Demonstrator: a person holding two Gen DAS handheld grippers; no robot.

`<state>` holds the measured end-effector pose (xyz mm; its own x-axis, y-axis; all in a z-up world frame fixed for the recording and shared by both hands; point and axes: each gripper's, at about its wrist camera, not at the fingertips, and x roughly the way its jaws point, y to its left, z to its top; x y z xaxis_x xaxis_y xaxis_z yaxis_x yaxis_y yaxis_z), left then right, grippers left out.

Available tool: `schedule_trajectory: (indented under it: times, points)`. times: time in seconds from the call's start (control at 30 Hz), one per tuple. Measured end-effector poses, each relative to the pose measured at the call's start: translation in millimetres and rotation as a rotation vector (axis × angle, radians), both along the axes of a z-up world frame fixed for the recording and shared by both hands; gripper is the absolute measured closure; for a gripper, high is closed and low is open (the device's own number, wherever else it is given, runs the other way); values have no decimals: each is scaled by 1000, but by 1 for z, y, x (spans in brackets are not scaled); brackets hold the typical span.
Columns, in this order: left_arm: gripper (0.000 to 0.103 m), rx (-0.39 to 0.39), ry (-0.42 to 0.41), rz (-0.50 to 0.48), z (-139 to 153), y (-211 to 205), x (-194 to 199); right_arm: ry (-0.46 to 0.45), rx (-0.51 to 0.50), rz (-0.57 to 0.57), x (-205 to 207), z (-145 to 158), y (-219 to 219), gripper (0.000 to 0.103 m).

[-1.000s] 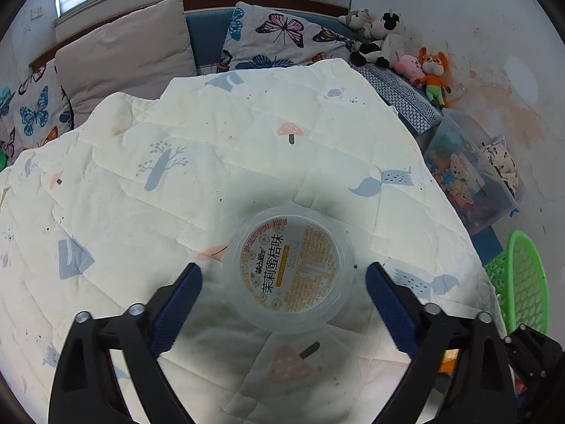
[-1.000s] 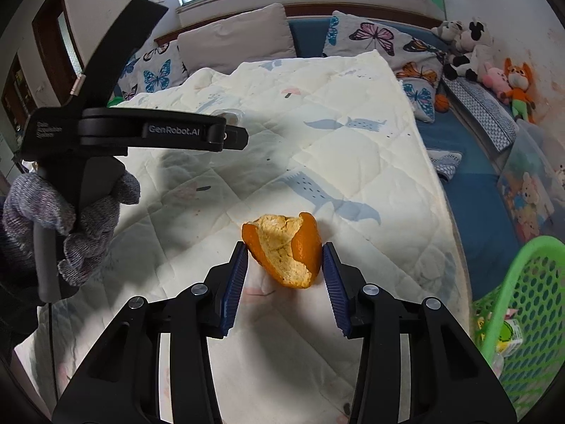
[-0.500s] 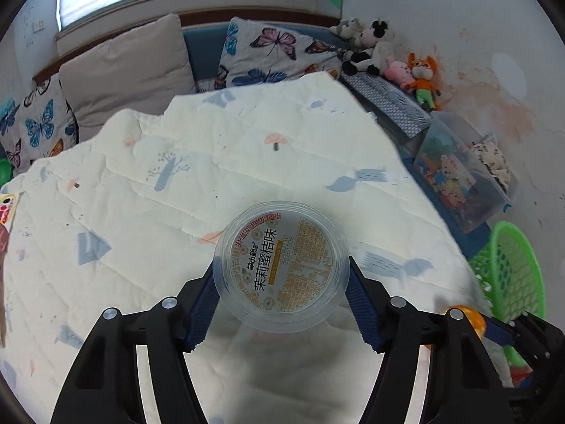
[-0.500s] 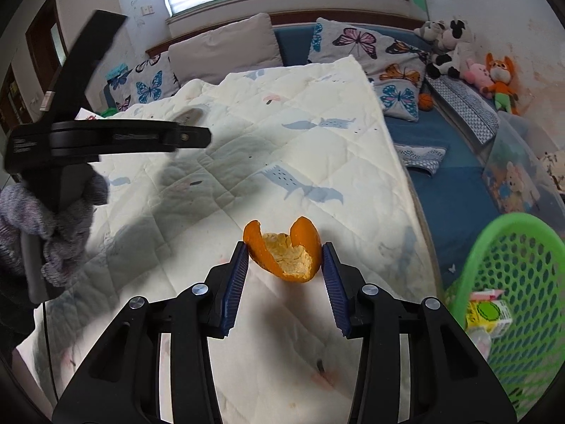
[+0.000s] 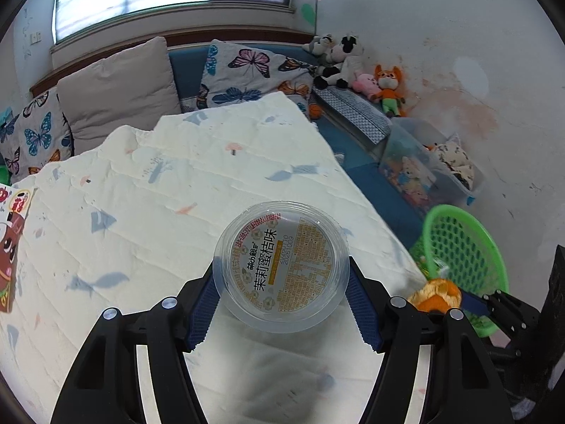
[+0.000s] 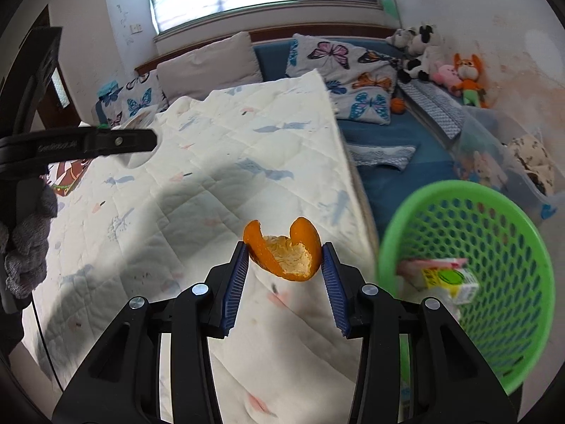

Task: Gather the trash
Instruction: 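Carry the orange peel with the right gripper over the basket while the left carries the cup, then open the right gripper over the basket while the left lowers the pudding cup into it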

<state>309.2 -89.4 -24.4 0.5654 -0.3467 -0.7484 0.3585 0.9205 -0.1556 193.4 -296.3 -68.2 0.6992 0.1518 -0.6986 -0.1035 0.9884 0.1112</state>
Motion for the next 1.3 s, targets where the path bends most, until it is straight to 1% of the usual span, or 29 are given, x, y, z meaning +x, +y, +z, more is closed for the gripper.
schedule_trajectory:
  times: [0.13,0.3,0.5,0.67,0.8,1.0,1.1,1.13,1.2,1.3]
  points:
    - [38,-4,11,-21,0,-14,-19,-12,-1,-33,-15,3,-15,59]
    - [38,6,20,-52,1,-35,-35,-15,-3,-95,-31,4,-43,59]
    - [38,14,4,-99,8,-64,-51,-10,-19,-163,-45,4,-80,59]
    - [38,22,-4,-138,12,-91,-60,-1,-38,-217,-49,2,-105,59]
    - [38,27,-6,-164,15,-111,-64,15,-51,-259,-51,-4,-125,59]
    - [38,31,-7,-197,17,-138,-67,37,-43,-320,-52,-15,-153,58]
    - [38,35,-6,-210,17,-150,-67,43,-35,-340,-53,-18,-162,54]
    - [38,36,-4,-214,16,-154,-67,41,-35,-343,-54,-18,-163,50]
    - [38,38,-3,-222,15,-161,-67,33,-31,-346,-56,-17,-165,45]
    - [38,46,-1,-232,13,-172,-66,23,-33,-350,-61,-15,-168,44]
